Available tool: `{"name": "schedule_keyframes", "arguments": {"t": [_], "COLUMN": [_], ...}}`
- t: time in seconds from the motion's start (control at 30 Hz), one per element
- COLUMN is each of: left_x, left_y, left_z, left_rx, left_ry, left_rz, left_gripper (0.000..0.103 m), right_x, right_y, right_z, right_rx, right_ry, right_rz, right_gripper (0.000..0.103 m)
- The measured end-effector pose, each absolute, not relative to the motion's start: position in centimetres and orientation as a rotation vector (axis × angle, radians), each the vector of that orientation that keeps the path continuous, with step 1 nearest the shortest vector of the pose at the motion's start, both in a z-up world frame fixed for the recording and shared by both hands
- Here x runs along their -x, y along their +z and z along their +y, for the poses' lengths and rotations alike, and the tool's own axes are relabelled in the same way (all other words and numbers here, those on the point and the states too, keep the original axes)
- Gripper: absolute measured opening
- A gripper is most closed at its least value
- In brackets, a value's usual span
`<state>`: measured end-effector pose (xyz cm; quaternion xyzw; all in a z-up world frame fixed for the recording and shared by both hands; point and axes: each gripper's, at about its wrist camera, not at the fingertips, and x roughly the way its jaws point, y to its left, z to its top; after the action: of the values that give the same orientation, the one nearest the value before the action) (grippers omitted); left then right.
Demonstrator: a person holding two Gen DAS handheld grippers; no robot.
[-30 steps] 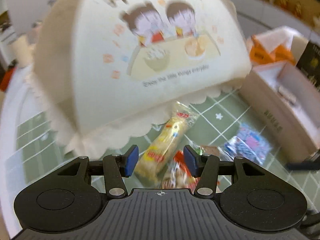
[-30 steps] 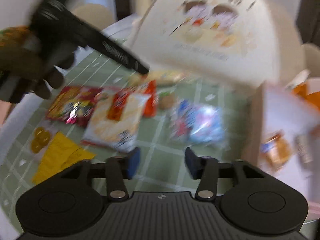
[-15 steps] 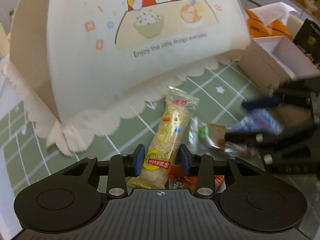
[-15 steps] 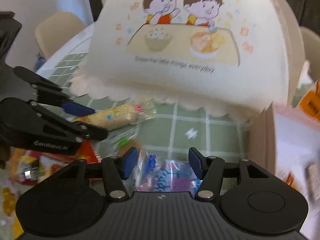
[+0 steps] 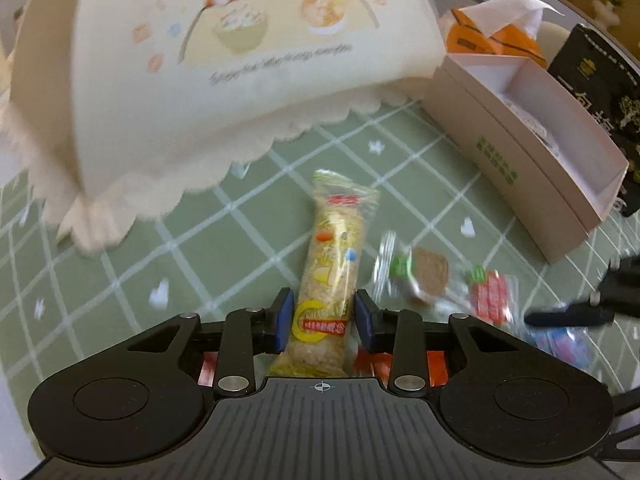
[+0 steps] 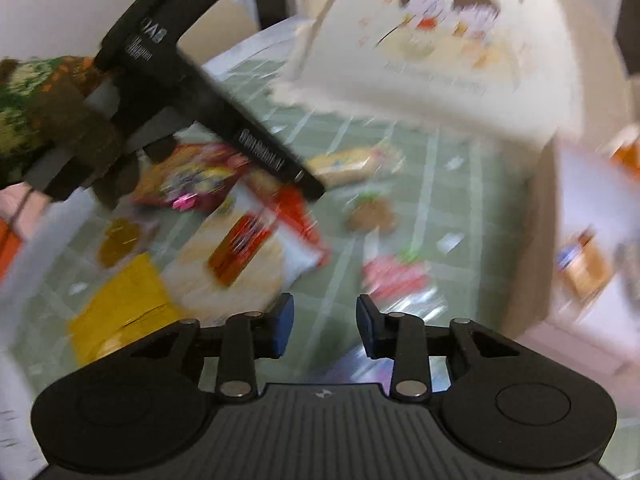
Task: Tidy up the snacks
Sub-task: 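Carry the stick snack into the pink box and release it while the right tool drops the cookie there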
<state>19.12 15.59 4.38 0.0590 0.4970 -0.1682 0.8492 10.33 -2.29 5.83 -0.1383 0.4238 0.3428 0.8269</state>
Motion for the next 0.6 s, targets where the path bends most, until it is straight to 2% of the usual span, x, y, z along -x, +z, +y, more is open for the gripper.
{"name": "schedule_keyframes", "arguments": {"t": [0.17, 0.33, 0.4, 0.43, 0.47, 0.6], "left_x": [-21.0, -19.3, -17.4, -16.2, -15.0, -10.4], "left_y": [4.3, 5.3, 7.1, 8.3, 9.4, 12.1], "left_z": [14.6, 19.0, 20.8, 21.3, 21.6, 20.0], "left_rx": [-0.177, 0.017, 0.116, 0.156, 0.188, 0.261], "left_ry": [-0.373, -0.282, -0.246, -0.241, -0.248, -0.297], "left_rz": [1.033, 1.016, 0.969, 0.936, 0.909, 0.877], "left_gripper": [0.034, 0.033, 0.033, 0.033, 0.033, 0.033], "right_x": [-13.5, -16.3, -16.5, -16.5, -16.3, -14.3], "right_y": [5.2, 3.1, 3.1, 3.1, 3.4, 5.4], "right_z": [-0.5, 1.1, 1.3, 1.5, 1.4, -0.5], "right_rx": [0.327, 0.313, 0.300, 0.292, 0.282, 0.206], "right_ry": [0.685, 0.679, 0.688, 0.696, 0.710, 0.762], "right_rz": [0.873, 0.899, 0.913, 0.917, 0.928, 0.932], "right_gripper": [0.048, 0.051, 0.049, 0.039, 0.037, 0.036]}}
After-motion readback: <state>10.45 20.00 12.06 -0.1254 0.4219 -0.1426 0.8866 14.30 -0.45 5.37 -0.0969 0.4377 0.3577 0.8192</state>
